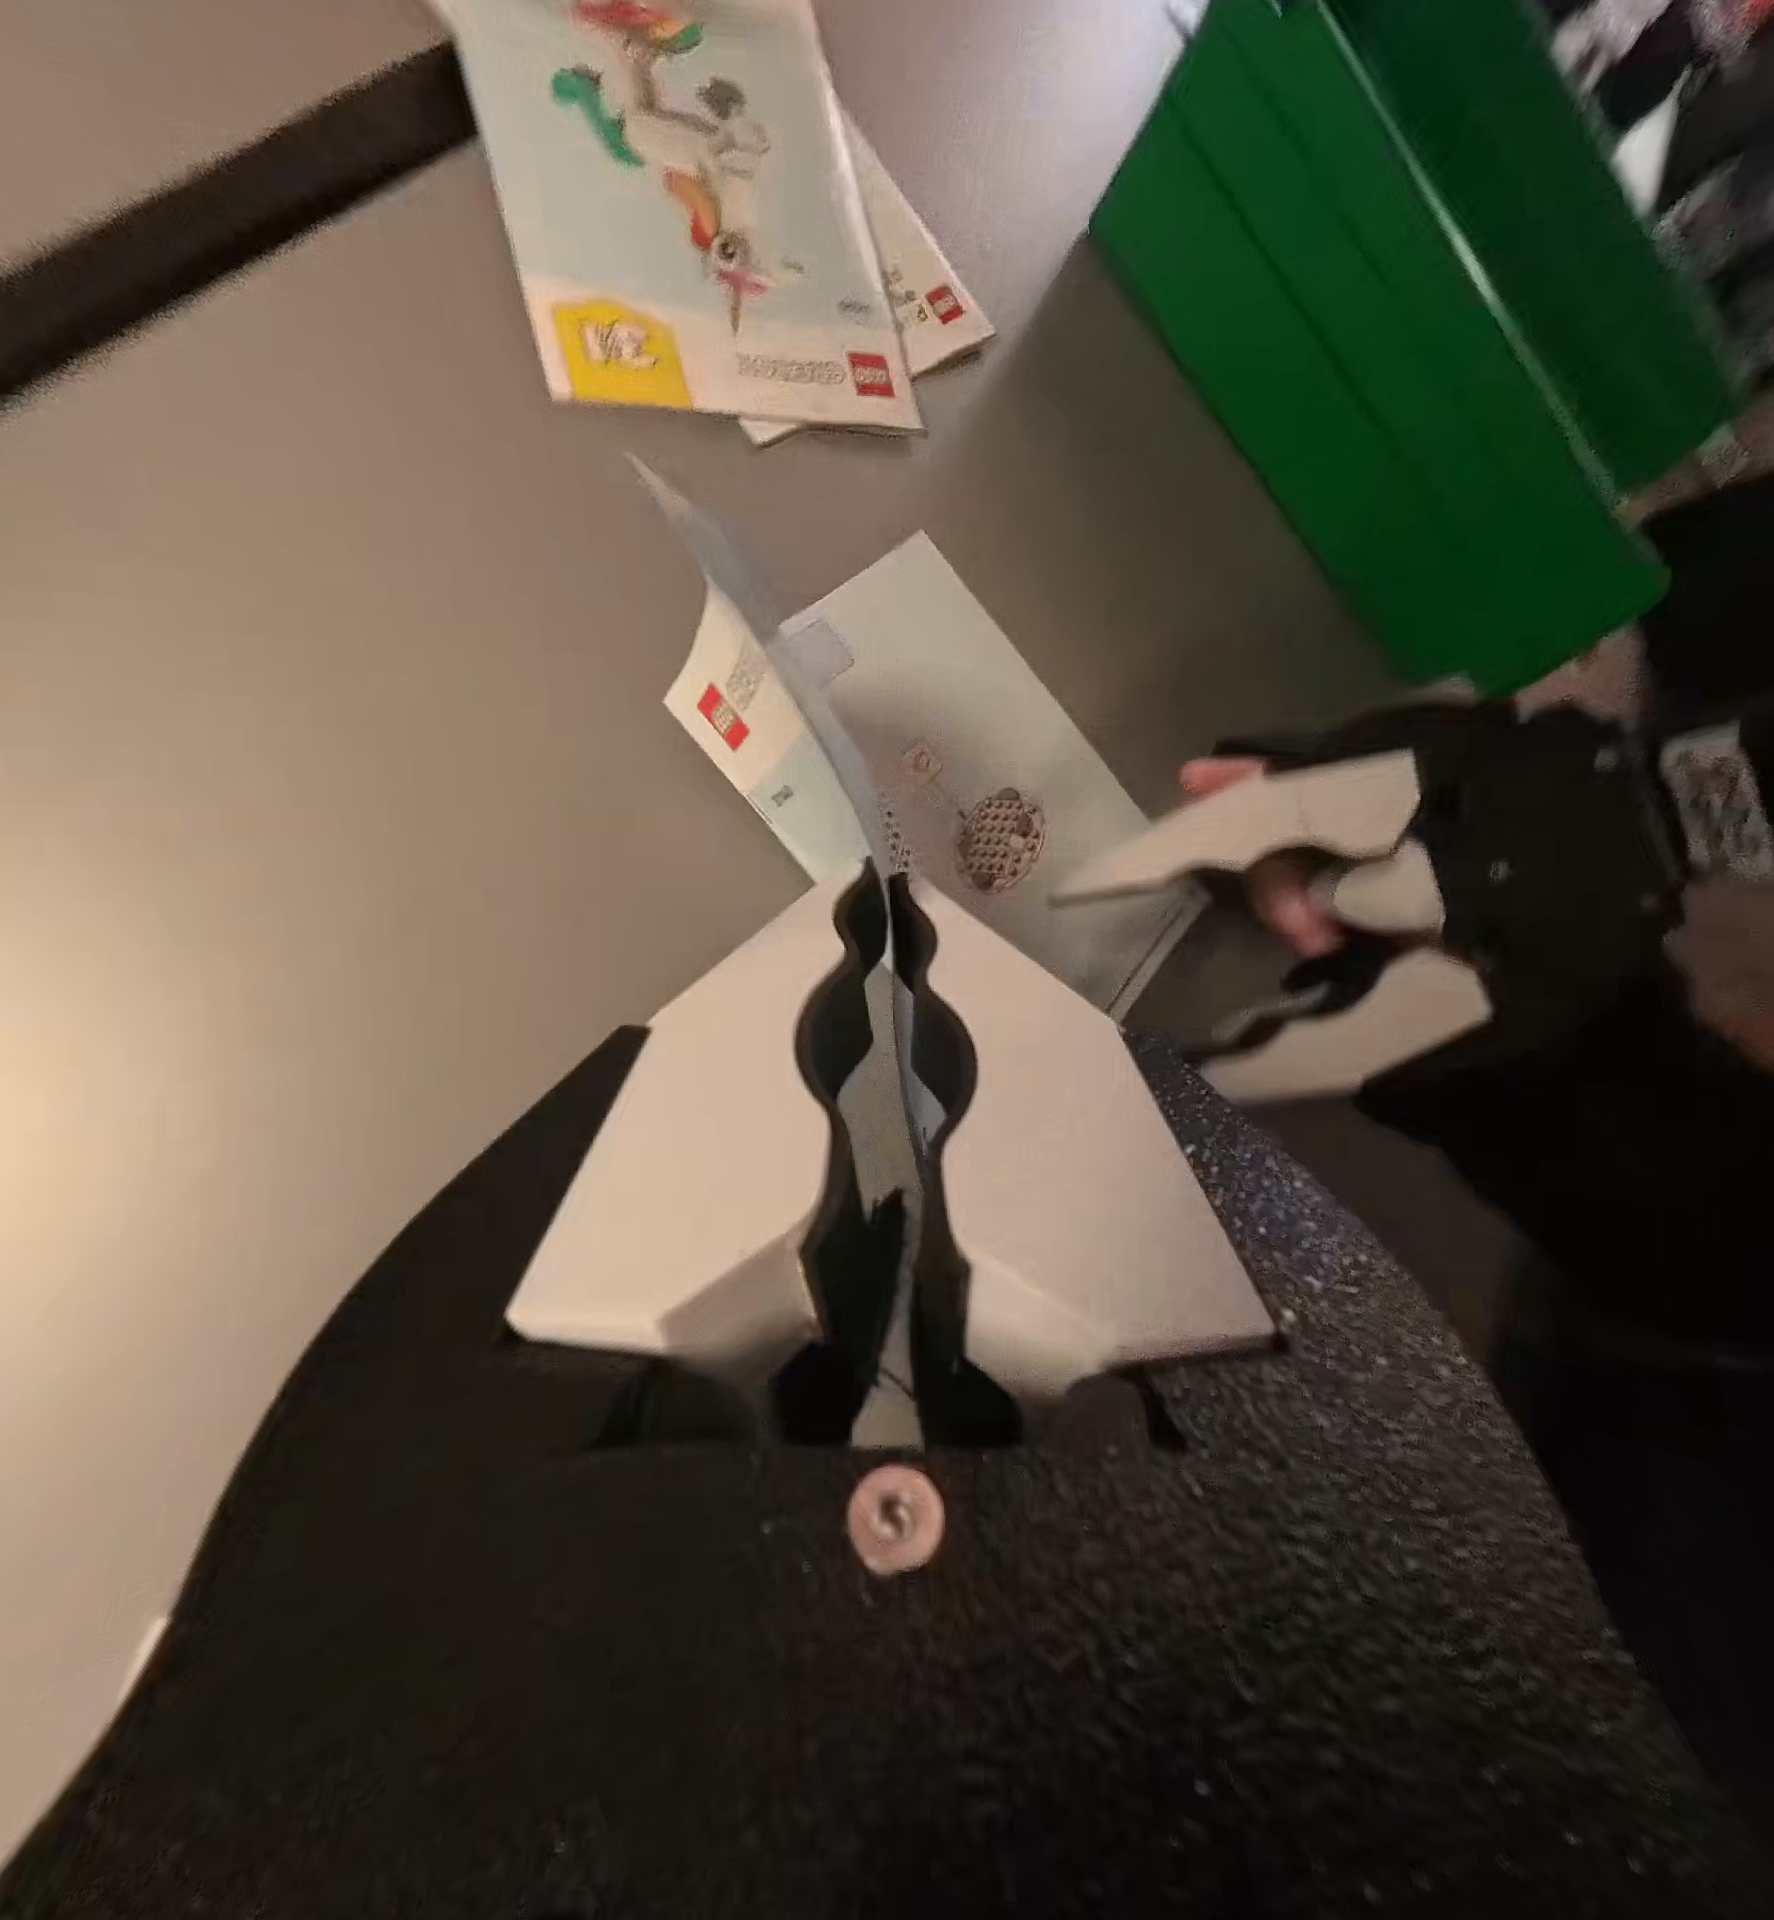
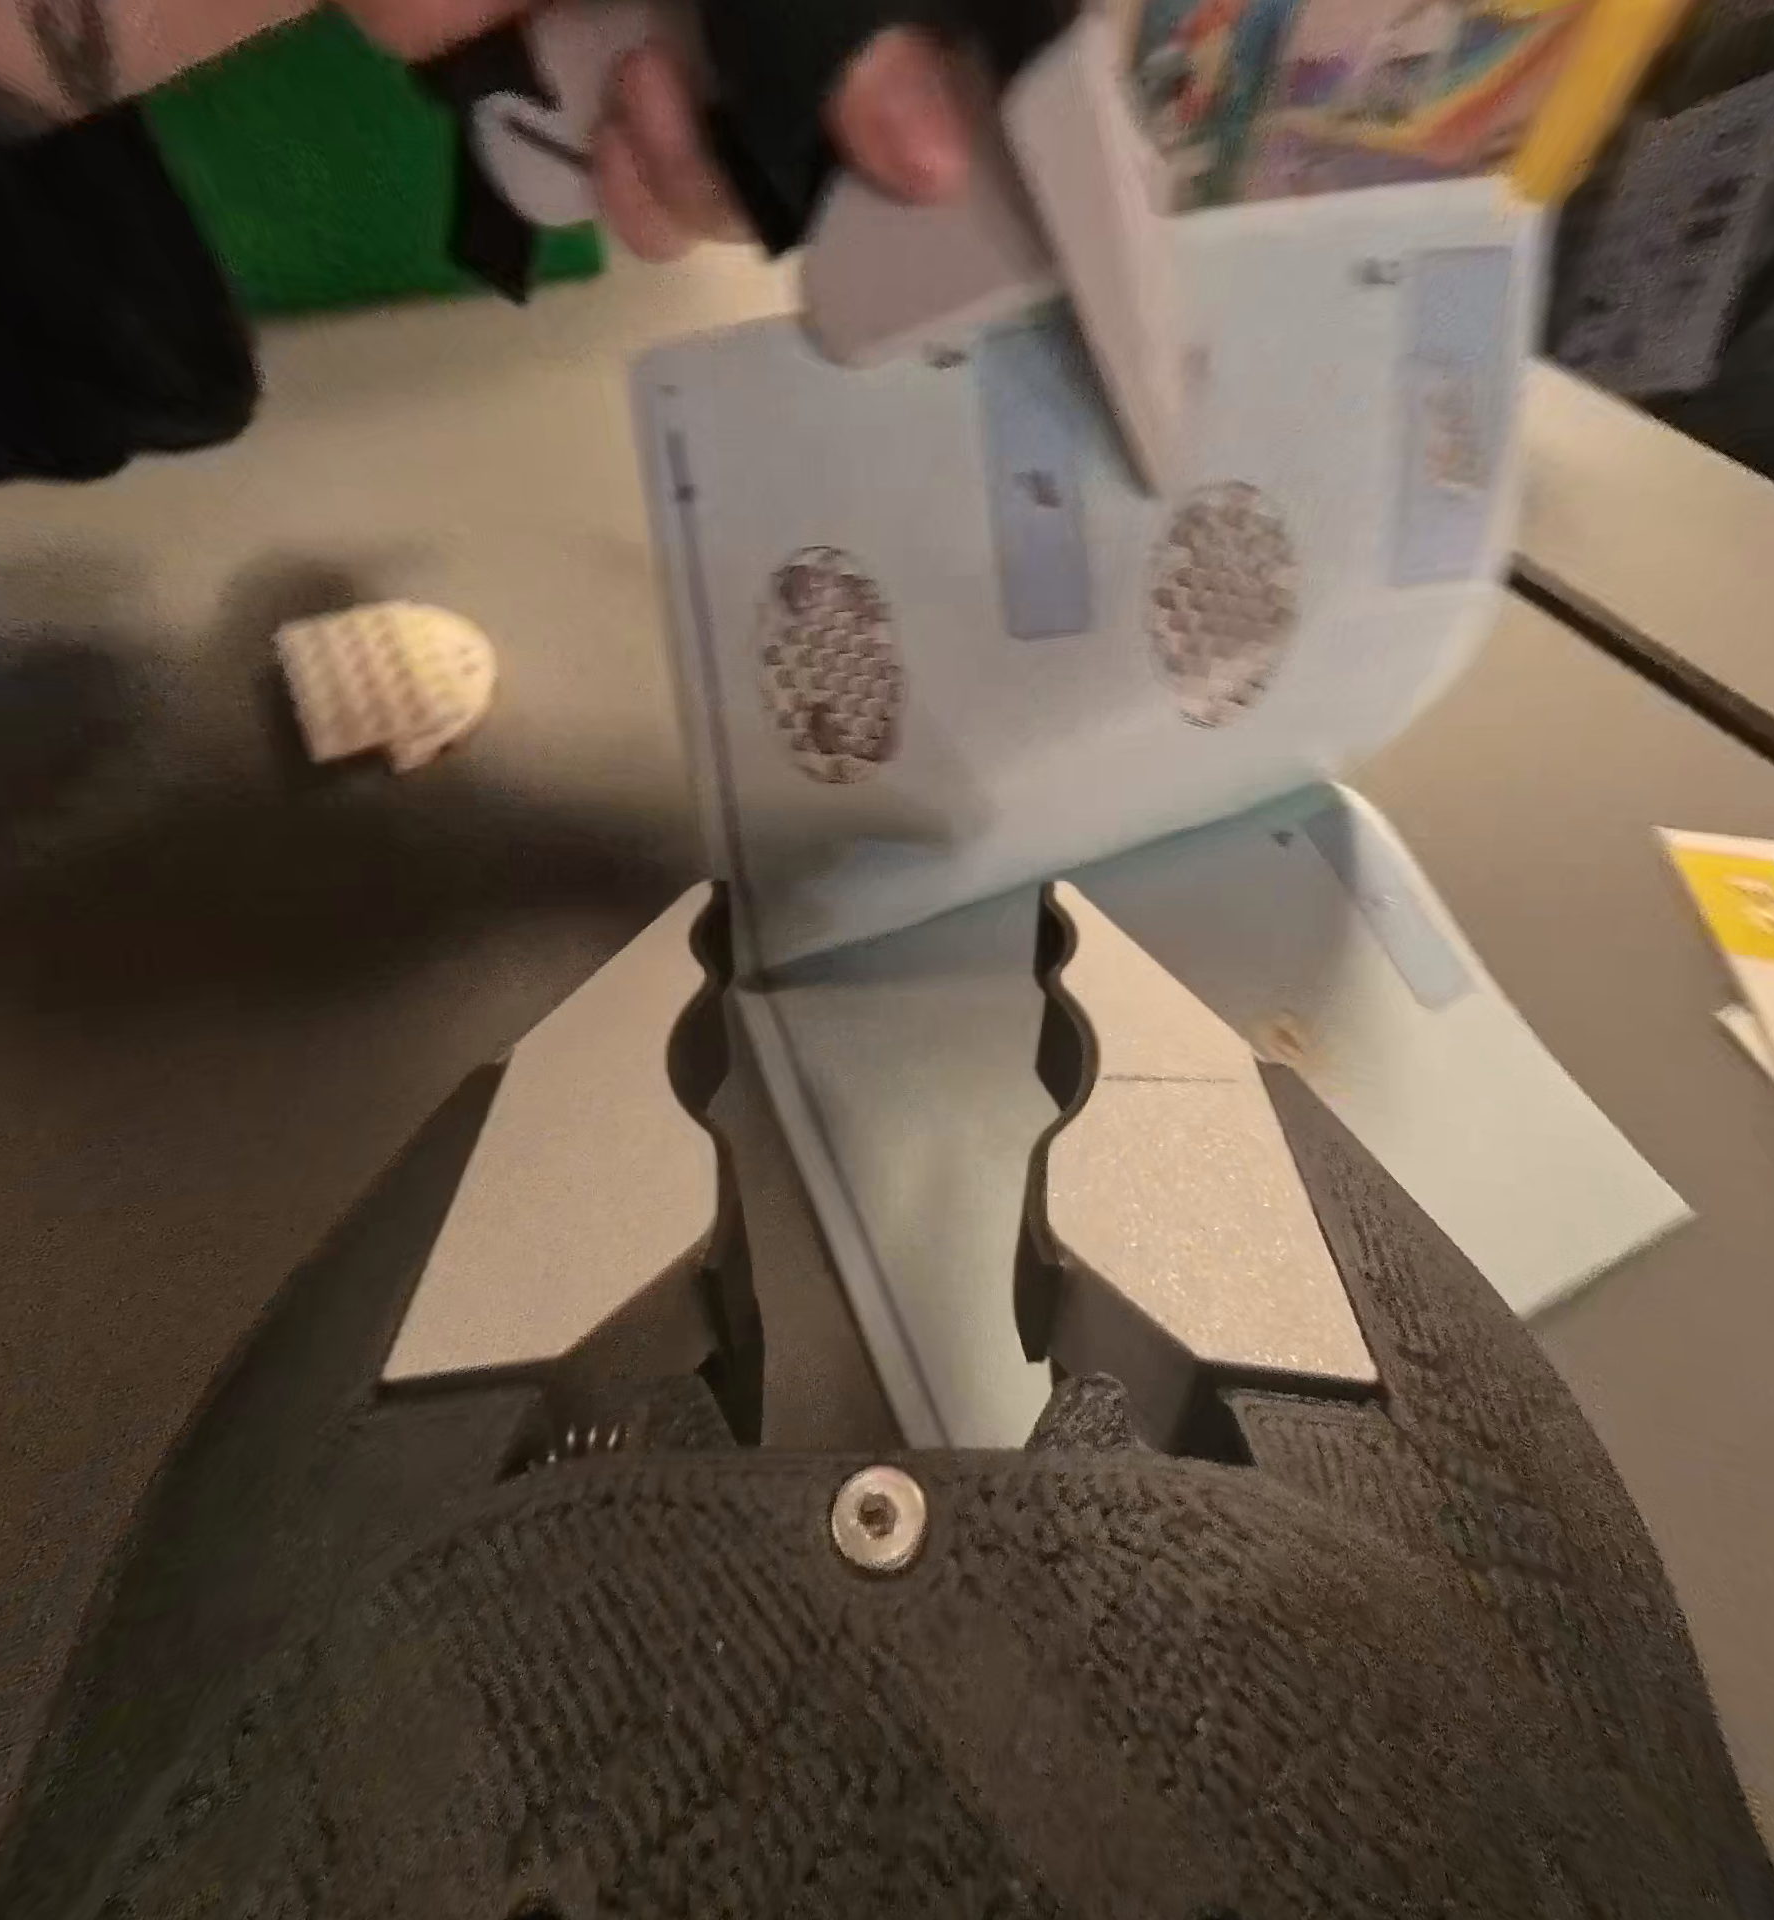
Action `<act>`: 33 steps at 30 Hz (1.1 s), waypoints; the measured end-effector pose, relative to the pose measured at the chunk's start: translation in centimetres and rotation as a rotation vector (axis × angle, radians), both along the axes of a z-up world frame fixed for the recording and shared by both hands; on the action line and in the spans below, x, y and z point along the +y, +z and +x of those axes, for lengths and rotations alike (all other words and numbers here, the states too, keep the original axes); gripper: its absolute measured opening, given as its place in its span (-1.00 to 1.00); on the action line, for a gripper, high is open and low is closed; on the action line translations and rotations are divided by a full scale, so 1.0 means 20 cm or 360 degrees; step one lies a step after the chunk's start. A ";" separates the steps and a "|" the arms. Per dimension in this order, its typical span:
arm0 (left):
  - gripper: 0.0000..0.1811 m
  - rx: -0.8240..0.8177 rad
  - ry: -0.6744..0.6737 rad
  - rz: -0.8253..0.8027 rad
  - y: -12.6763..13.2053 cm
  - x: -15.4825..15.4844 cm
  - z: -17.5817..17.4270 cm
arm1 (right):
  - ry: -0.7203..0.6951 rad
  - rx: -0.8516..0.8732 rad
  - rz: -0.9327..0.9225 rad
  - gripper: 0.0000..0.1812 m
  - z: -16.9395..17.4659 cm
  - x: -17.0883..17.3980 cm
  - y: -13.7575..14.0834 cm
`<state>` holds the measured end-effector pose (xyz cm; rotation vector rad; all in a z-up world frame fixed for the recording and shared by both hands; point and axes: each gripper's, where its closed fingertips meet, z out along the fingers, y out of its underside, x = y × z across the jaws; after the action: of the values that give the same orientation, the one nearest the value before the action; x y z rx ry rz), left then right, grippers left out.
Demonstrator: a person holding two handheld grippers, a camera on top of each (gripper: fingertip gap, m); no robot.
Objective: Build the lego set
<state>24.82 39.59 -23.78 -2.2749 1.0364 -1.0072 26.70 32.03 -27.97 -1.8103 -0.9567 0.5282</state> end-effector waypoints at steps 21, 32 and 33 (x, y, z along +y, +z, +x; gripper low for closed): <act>-1.00 0.0114 -0.0370 0.1012 1.23 -0.19 0.09 | -0.0351 0.1598 -0.0097 -0.08 0.21 0.27 0.52; -1.00 -0.0063 0.0222 0.1240 1.39 -0.13 -1.07 | 0.0186 0.1315 0.0120 -1.00 -0.45 0.32 1.04; -1.00 -0.0101 0.0306 0.1293 1.40 -0.11 -1.21 | 0.0221 0.1231 0.0137 -1.00 -0.55 0.36 1.10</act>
<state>0.70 37.33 4.31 -1.6144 0.9443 -0.4446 15.67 39.33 -6.02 -1.2862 -0.5481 1.1470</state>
